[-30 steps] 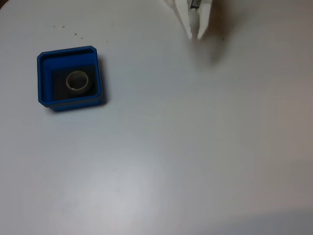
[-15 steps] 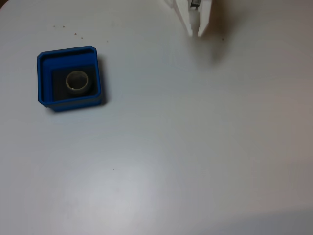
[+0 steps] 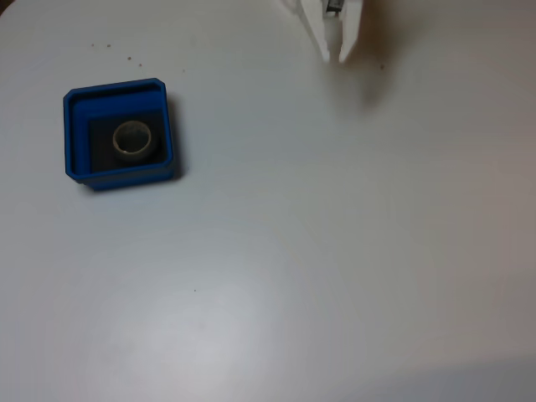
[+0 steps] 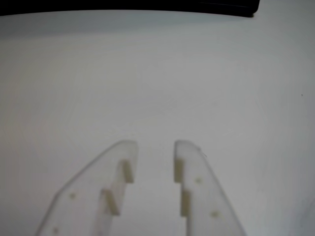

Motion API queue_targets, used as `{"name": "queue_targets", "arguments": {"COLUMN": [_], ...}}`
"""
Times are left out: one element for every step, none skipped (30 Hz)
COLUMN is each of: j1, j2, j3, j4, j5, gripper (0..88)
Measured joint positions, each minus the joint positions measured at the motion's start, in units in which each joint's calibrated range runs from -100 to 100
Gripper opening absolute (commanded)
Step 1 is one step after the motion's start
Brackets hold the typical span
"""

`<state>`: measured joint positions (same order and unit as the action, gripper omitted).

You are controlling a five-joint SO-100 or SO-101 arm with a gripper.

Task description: Pick the black tape roll and drop it in the blue box

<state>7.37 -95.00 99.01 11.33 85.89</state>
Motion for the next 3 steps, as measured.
{"name": "queue_targets", "arguments": {"j1": [0.0,0.0,0.0], "j2": [0.0,0.0,0.0], "j3": [0.0,0.0,0.0], "j4": [0.0,0.0,0.0], "j5": [0.0,0.0,0.0], "gripper": [1.0,1.0,1.0]}}
